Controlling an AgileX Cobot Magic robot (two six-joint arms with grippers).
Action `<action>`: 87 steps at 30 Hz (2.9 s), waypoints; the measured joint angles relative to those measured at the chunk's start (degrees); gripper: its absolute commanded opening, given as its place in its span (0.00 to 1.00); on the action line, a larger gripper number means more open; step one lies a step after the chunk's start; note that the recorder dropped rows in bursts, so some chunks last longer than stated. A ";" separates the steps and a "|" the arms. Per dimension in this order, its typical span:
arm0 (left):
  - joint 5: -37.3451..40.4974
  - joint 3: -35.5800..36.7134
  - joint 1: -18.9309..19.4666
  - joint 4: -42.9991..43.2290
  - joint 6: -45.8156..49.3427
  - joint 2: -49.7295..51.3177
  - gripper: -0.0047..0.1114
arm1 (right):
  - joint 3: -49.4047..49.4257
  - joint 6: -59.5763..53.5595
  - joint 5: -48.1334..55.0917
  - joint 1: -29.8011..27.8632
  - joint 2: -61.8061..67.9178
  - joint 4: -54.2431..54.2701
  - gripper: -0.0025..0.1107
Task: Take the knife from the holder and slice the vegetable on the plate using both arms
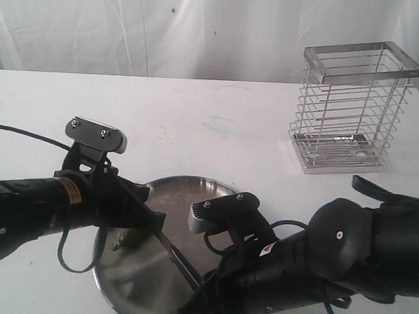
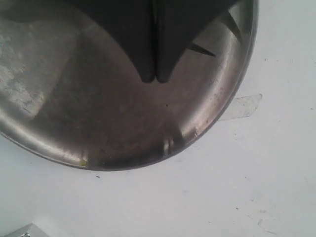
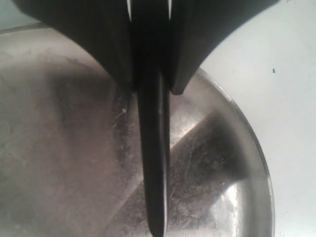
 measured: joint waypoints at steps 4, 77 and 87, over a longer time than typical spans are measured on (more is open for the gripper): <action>2.41 -2.06 0.44 0.62 0.38 0.13 0.04 | 0.00 0.00 0.00 0.00 0.00 0.00 0.02; 9.09 -5.35 6.43 -3.68 14.57 2.52 0.04 | 0.00 0.00 0.06 0.00 0.22 0.00 0.02; 7.11 -5.35 6.43 11.64 -0.04 5.37 0.04 | 0.00 0.00 -0.05 0.00 0.22 0.00 0.02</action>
